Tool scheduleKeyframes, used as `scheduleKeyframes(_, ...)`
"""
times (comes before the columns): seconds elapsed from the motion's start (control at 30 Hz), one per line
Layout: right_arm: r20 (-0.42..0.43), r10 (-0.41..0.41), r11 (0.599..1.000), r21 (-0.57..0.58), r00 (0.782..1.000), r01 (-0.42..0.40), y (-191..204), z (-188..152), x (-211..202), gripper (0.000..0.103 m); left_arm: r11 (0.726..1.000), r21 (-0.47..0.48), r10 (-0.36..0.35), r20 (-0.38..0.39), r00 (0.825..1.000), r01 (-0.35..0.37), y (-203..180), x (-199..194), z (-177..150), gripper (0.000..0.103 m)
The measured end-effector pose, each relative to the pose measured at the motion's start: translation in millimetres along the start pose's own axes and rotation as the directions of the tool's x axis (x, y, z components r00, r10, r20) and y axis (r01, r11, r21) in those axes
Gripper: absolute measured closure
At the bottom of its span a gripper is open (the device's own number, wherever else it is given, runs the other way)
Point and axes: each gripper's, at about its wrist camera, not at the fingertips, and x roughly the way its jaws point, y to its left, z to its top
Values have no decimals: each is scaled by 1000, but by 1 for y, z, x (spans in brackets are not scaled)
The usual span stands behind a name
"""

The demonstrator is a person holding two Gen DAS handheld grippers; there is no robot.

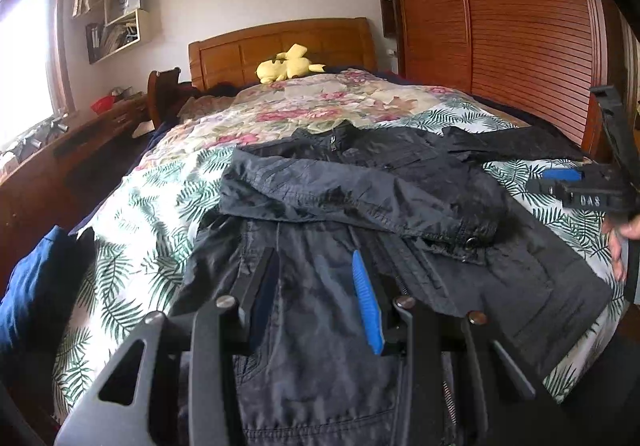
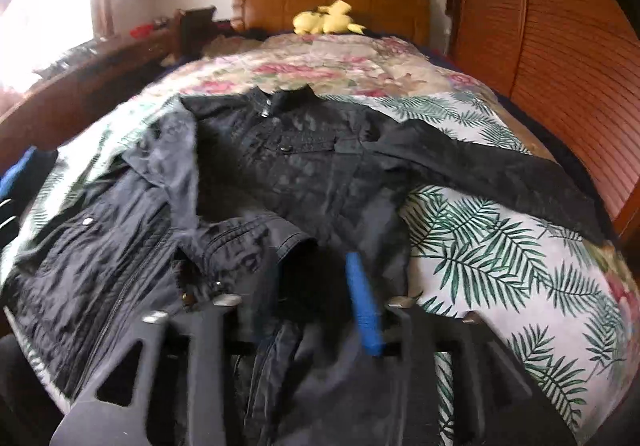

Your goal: Fold large clothes

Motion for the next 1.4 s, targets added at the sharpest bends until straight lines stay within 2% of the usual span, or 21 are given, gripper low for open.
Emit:
scheduleKeyframes(0.1,-5,35,999,-39,999,-35,1,-3,-6,41,1000,-3,18,-1,1000,-18,-4,0,5,67)
scheduleKeyframes(0.23,0,96,991,-94,995,-96,9,-3,-8,40,1000,-10,22,-10,1000,-22,-6,2,9,67)
scheduleKeyframes(0.37,-26,159,979,-125,987,-161,21,2,7,40,1000,11,28,-8,1000,-28,-10,8,15,67)
scheduleKeyframes(0.57,-75,205,959,-185,976,-215,41,11,43,40,997,68,22,-19,1000,-20,-14,22,12,67)
scheduleKeyframes(0.7,-138,190,954,-208,972,-216,54,13,77,40,996,89,16,-21,1000,-14,-13,27,7,67)
scheduleKeyframes(0.83,-228,122,959,-224,966,-174,59,9,113,41,996,87,0,-23,1000,2,-9,26,-1,67)
scheduleKeyframes(0.87,-242,121,958,-224,963,-177,59,8,117,51,996,85,-2,-24,1000,4,-7,26,-2,67)
scheduleKeyframes(0.9,-262,125,956,-225,957,-187,60,7,121,73,996,85,-3,-26,1000,6,-6,25,-4,67)
scheduleKeyframes(0.97,-267,118,955,-233,956,-183,62,6,119,93,997,83,-4,-25,1000,6,-2,23,-7,67)
scheduleKeyframes(1.1,-223,142,947,-254,964,-198,75,13,92,98,998,69,7,-18,1000,-6,10,14,-13,67)
scheduleKeyframes(1.2,-192,202,938,-243,960,-246,88,27,61,99,998,58,18,-8,1000,-17,20,5,-15,67)
scheduleKeyframes(1.3,-164,276,923,-228,947,-309,106,41,27,99,998,48,29,1,1000,-29,29,-4,-16,67)
scheduleKeyframes(1.37,-144,337,910,-205,930,-362,114,50,9,99,998,45,37,5,999,-37,35,-8,-15,67)
scheduleKeyframes(1.4,-136,382,898,-177,914,-402,115,55,0,99,998,44,41,9,999,-41,38,-10,-15,67)
